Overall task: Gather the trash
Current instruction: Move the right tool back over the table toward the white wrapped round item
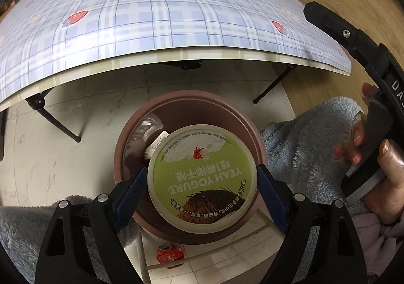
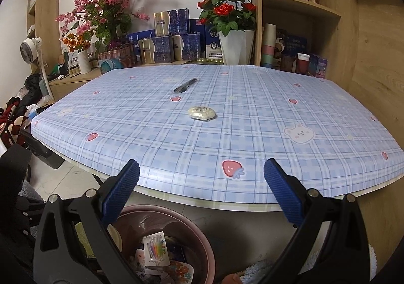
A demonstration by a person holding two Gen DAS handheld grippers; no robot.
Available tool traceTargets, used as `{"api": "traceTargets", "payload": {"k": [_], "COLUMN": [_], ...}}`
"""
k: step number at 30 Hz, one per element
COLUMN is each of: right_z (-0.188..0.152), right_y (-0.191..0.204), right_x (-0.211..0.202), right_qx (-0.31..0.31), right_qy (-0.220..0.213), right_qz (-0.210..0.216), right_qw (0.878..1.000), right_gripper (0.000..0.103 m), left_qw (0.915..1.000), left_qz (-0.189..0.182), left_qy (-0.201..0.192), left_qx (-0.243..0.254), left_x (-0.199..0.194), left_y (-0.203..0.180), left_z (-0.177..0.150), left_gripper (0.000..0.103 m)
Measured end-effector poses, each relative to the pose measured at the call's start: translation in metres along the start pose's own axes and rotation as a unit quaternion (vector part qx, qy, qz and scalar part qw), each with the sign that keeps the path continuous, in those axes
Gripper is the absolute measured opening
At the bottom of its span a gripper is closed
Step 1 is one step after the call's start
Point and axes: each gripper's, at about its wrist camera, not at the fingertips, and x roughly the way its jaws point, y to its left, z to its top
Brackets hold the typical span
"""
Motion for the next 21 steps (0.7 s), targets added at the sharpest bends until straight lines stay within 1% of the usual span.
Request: {"api": "traceTargets", "payload": {"k": [14, 18, 21], "right_z": [-0.001, -0.001, -0.001], "right_y": [0.001, 0.000, -0.002], "right_x": [0.003, 0.004, 0.006], "right_qx": [0.000, 0.002, 0.002], "right_qy": [0.010, 0.012, 0.012], "right_qz": [-0.001, -0.002, -0.003], "right_qw": [1.000, 1.000, 1.000], "right_gripper": [0.097, 0.097, 0.097], "left_qw": [0.9999, 0.9992, 0.9967], "left_qz": [-0.007, -0.009, -0.011], "left_qy": [-0.012, -0.037, -0.075], "left_qx": [-0.001, -0.012, -0.029], "left_x": [-0.006, -0.017, -0.034], "left_y": [-0.001, 0.003, 0.011], "left_z": [0.002, 0.004, 0.007], "left_gripper": [0.085, 0.085, 0.085]}}
